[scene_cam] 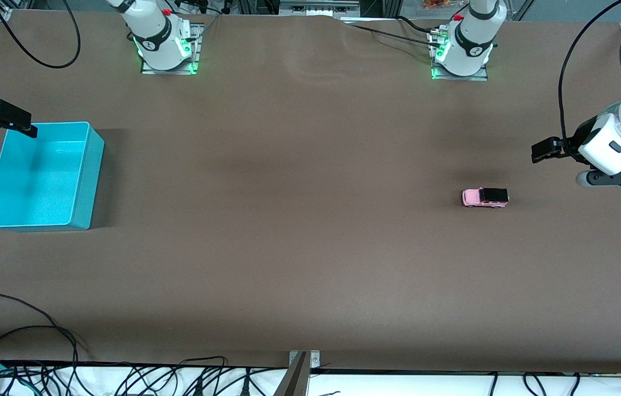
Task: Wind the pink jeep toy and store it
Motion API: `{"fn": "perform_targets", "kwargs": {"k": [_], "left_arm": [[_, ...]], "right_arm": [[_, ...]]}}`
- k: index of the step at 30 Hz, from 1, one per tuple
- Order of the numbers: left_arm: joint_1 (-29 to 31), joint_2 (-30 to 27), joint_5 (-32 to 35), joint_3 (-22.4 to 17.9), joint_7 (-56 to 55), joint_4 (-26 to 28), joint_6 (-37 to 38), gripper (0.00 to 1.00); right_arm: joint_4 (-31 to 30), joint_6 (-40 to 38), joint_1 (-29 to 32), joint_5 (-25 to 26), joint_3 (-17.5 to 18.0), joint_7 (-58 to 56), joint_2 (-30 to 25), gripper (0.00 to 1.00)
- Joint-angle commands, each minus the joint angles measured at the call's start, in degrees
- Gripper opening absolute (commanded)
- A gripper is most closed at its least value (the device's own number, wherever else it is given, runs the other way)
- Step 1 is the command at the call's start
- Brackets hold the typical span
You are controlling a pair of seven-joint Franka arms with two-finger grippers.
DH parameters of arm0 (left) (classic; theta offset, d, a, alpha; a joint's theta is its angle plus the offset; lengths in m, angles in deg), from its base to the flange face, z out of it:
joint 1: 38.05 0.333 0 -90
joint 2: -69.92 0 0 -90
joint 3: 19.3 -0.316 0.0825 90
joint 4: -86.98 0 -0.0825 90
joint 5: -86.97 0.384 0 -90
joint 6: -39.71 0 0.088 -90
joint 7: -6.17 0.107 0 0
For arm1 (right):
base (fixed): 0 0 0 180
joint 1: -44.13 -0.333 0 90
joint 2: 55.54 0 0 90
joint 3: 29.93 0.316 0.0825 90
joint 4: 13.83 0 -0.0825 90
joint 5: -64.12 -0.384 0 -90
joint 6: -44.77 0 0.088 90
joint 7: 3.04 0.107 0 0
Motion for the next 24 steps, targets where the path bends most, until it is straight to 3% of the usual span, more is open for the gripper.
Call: {"fn": "perform_targets", "kwargs": {"k": [1,24], "left_arm": [[0.6,-0.3,-1.4,0.1,1.0,0.2,0.2,1.0],[0.8,-0.3,-1.7,0.1,1.0,0.3,0.1,1.0]], "right_arm": [[1.0,-0.9,0.1,-1.0,-0.2,0.0,-0.5,1.0],[1.5,-0.9,0.1,-0.9,-0.1,0.2,-0.1,1.0]]}}
